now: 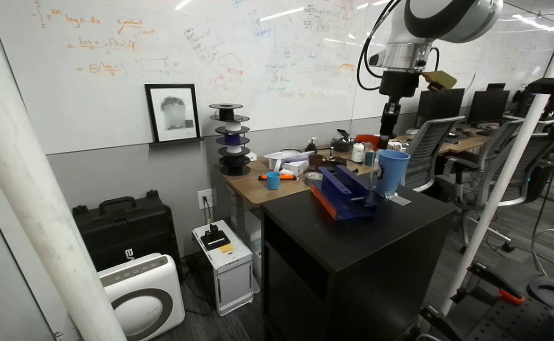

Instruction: Put the metal object with the orange handle in the blue cup

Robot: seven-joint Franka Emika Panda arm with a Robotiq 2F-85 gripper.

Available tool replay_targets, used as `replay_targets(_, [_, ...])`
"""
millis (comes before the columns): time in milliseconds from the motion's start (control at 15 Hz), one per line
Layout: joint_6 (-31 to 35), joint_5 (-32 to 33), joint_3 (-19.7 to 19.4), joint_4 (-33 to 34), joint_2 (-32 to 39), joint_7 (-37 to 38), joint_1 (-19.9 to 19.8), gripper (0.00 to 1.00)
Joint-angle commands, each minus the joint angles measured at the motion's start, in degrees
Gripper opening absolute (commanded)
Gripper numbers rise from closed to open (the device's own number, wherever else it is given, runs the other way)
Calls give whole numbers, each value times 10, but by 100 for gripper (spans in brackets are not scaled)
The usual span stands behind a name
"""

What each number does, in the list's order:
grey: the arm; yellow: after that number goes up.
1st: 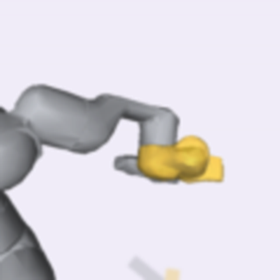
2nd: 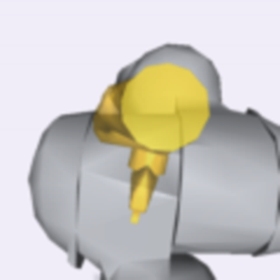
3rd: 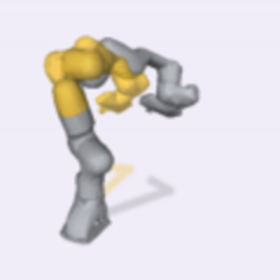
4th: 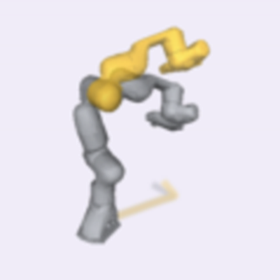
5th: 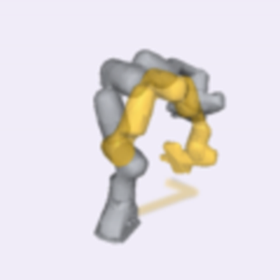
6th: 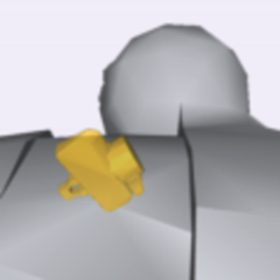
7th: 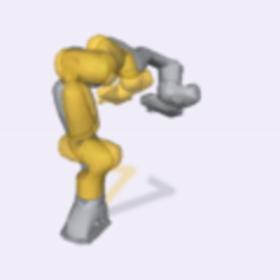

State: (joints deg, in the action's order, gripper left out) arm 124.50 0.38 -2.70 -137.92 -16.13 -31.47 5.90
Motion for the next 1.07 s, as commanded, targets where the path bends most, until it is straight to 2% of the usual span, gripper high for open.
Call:
replay_targets(0, [-18, 14, 1, 18, -52, -2, -6, 13])
replay_targets(267, [-45, 22, -14, 45, -100, 6, -16, 12])
replay_targets(667, [43, 144, -29, 35, -101, 107, -99, 12])
replay_targets(800, [55, 151, -36, 28, -84, 128, -109, 12])
replay_targets(1000, [79, 121, -41, 14, -60, 145, -100, 12])
